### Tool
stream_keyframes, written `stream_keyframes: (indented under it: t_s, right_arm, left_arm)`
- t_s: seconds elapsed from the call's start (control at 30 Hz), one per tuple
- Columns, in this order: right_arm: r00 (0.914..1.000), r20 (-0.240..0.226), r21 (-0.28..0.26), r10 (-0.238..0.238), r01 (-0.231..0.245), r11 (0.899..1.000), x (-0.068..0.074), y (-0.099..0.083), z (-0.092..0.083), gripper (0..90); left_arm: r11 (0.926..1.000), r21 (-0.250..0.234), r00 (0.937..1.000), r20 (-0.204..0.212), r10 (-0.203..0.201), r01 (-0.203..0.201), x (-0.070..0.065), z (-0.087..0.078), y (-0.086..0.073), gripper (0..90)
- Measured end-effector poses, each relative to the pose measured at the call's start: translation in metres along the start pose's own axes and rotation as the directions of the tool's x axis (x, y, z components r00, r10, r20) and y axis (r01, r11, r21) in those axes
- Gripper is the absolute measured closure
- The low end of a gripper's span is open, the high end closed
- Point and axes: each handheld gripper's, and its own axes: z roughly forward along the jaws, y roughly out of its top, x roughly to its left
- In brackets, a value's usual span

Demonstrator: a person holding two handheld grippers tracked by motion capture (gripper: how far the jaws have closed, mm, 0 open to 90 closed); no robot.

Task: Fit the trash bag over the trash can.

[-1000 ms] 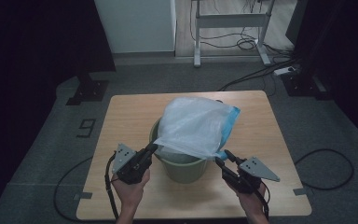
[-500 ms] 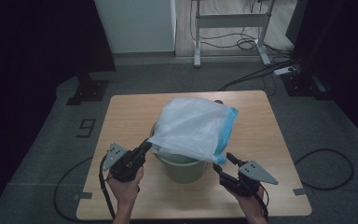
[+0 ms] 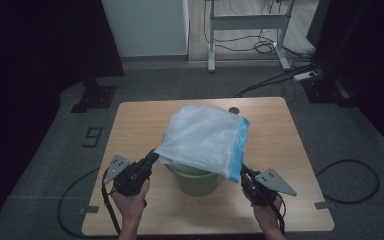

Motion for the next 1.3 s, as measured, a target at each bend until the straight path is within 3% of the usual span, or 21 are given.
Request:
stream_keyframes:
  t_s: [0.23,0.47,0.6,0.73,0.83,0.93,1.0,1.13,1.3]
  right_arm:
    - [0.9981,0.033,-0.027,-0.052,0.053,0.998,-0.008,0.03,0.009,89.1]
    - [0.9978,0.032,-0.066,-0.058,0.06,0.996,-0.01,0.06,0.021,89.1]
    - [0.9958,0.046,-0.072,-0.08,0.083,0.994,-0.006,0.066,0.023,89.1]
    - [0.9942,0.054,-0.069,-0.093,0.096,0.993,-0.005,0.068,0.023,89.1]
    - [0.9933,0.071,-0.081,-0.091,0.097,0.992,-0.008,0.073,0.022,89.1]
    - [0.9922,0.093,-0.093,-0.083,0.092,0.991,-0.013,0.078,0.021,89.1]
    - [0.9917,0.102,-0.099,-0.077,0.088,0.991,-0.015,0.08,0.022,89.1]
    - [0.9912,0.109,-0.11,-0.074,0.086,0.99,-0.017,0.082,0.021,89.1]
    - [0.991,0.103,-0.118,-0.085,0.098,0.988,-0.016,0.084,0.02,89.1]
  left_arm:
    - [0.9994,-0.011,0.9994,-0.008,-0.033,0.033,0.012,-0.008,-0.002,89.1]
    - [0.9991,-0.003,0.9989,-0.018,-0.043,0.043,0.021,-0.017,-0.009,88.2]
    - [0.9998,0.011,0.9998,-0.013,-0.018,0.018,0.019,-0.021,-0.011,87.5]
    - [0.9993,0.033,0.9986,0.051,0.016,-0.017,0.013,-0.022,-0.008,79.6]
    - [0.998,0.036,0.9943,0.096,0.047,-0.051,0.006,-0.026,-0.003,67.8]
    - [0.9953,0.061,0.9832,0.171,0.064,-0.076,0.0,-0.029,0.007,53.7]
    - [0.9947,0.054,0.9784,0.192,0.075,-0.087,-0.003,-0.031,0.013,48.0]
    - [0.9938,0.052,0.9807,0.174,0.088,-0.099,-0.006,-0.028,0.027,46.0]
    - [0.9921,0.068,0.9873,0.127,0.096,-0.105,-0.004,-0.008,0.041,45.0]
